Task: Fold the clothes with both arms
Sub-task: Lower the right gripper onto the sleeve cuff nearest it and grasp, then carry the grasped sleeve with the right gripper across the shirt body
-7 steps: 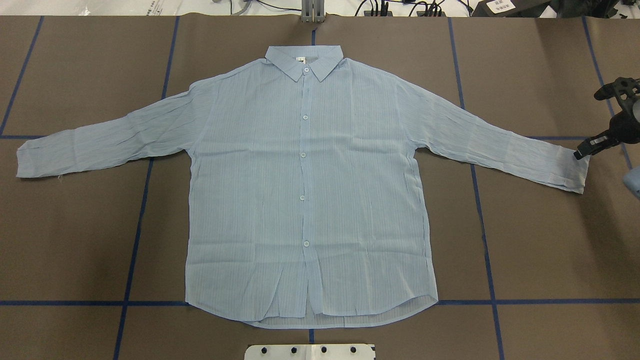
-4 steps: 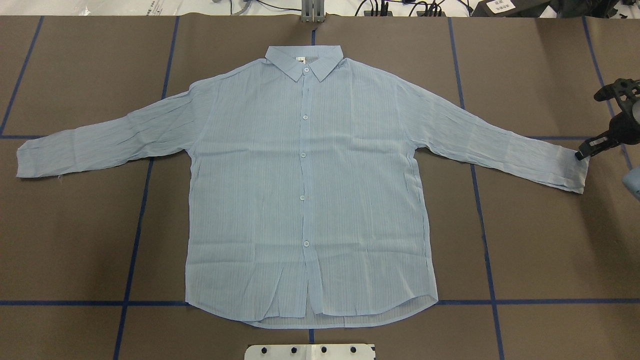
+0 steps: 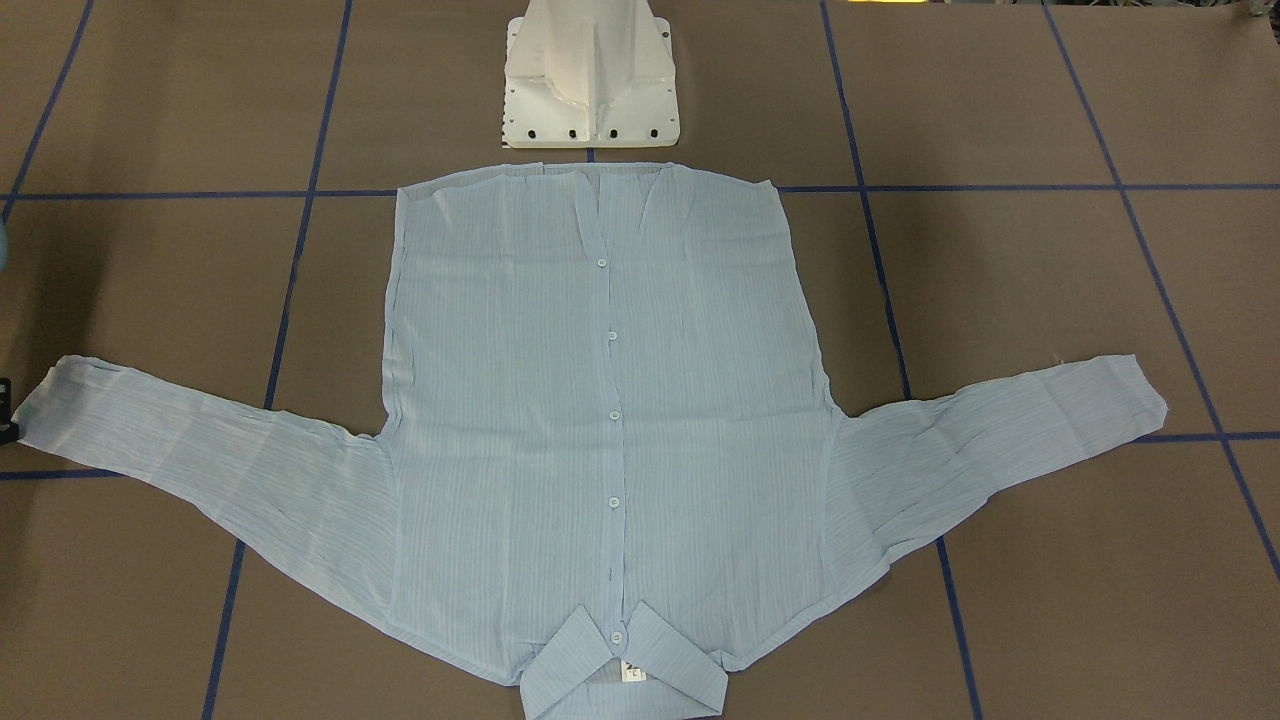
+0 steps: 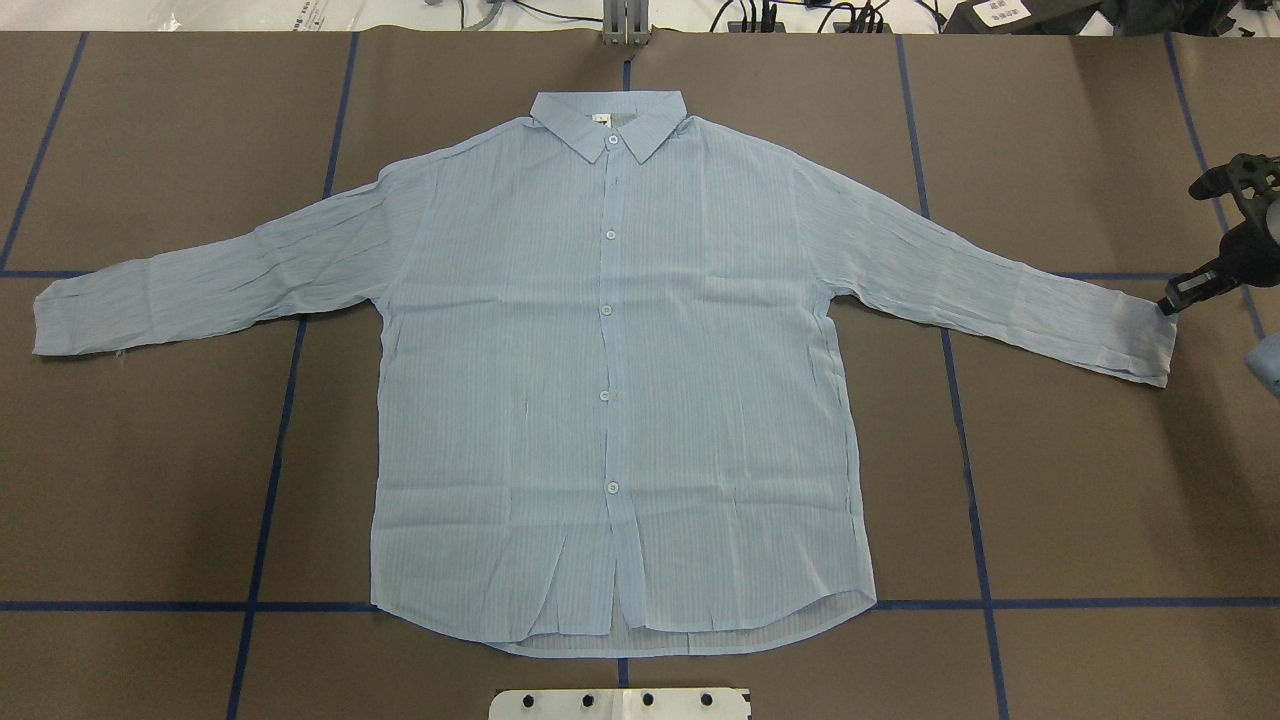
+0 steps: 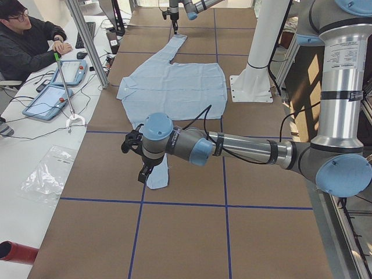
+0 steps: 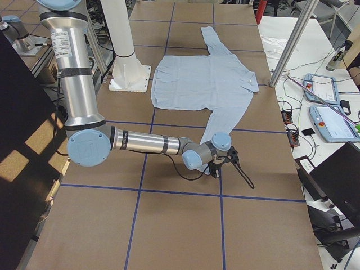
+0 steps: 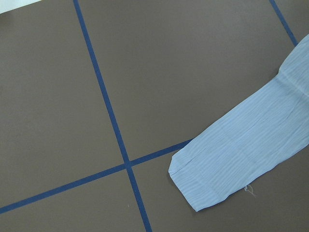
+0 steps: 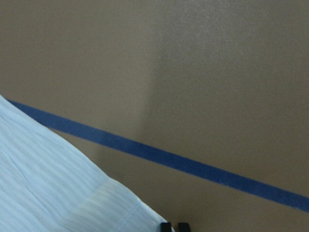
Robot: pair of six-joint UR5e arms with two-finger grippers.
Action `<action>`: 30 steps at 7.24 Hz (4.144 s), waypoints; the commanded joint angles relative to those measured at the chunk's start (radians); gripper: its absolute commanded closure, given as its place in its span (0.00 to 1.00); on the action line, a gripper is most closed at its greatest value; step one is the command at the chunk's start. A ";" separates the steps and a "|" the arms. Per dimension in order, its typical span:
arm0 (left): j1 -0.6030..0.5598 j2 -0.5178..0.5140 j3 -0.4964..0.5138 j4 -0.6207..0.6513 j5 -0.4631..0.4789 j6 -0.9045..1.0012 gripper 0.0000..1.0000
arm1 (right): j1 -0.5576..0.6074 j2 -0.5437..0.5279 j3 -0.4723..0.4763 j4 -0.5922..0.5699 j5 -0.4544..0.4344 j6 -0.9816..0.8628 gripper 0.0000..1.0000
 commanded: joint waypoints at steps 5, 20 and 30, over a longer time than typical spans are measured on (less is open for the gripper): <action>-0.002 0.000 -0.003 0.002 0.001 -0.001 0.00 | 0.020 0.049 0.105 0.001 0.160 0.172 1.00; -0.006 -0.015 0.074 -0.004 0.005 -0.001 0.00 | -0.580 0.952 -0.186 0.051 -0.620 1.124 1.00; -0.006 -0.018 0.084 -0.004 0.006 -0.002 0.00 | -0.585 1.016 -0.322 0.231 -0.620 1.126 0.98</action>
